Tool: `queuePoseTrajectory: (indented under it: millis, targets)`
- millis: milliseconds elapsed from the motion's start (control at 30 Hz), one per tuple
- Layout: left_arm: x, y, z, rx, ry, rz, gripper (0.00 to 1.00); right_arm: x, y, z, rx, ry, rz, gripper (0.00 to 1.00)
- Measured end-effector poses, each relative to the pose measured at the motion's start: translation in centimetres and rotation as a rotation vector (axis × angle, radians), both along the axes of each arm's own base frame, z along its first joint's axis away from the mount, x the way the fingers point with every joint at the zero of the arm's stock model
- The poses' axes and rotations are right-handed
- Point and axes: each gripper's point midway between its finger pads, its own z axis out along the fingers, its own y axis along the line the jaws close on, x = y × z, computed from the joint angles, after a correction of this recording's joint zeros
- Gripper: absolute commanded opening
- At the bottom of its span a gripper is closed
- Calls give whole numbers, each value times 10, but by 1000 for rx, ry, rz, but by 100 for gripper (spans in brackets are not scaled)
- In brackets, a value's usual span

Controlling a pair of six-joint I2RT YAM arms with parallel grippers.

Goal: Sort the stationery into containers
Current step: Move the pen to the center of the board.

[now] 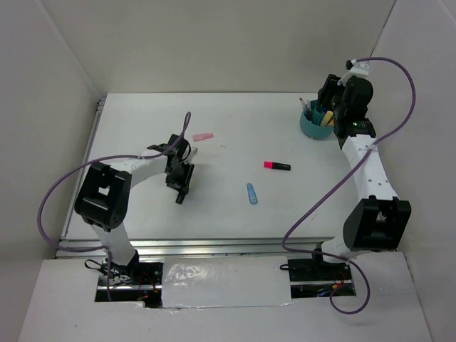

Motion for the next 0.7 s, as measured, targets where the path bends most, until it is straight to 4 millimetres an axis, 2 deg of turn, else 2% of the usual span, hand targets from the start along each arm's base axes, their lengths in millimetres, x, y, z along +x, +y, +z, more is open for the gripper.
queuePoseTrajectory:
  millis: [100,133,167,233,267,400,500,533,600,700]
  targets:
    - [29,-15,3,-45,-88,-46,55,0,1,0,1,-1,5,55]
    - [36,-18,4,-56,-109,-60,71,0,1,0,1,0,6,55]
    - [41,-21,3,-63,-126,-76,77,0,2,-1,1,1,9,55]
    - [48,-25,5,-77,-150,-92,84,0,4,-3,2,5,16,55]
    - [49,-26,5,-80,-158,-96,85,0,5,-4,3,8,20,55]
    - [51,-26,4,-83,-186,-95,80,-2,11,-11,5,22,40,55]
    - [50,-24,2,-82,-211,-94,68,-6,25,-15,10,31,81,53]
    - [51,-23,2,-77,-219,-89,61,-8,31,-16,12,33,98,53]
    - [53,-20,1,-63,-226,-82,57,-13,46,-15,20,33,134,54]
    - [54,-16,1,-43,-231,-68,51,-24,78,-10,47,35,208,57]
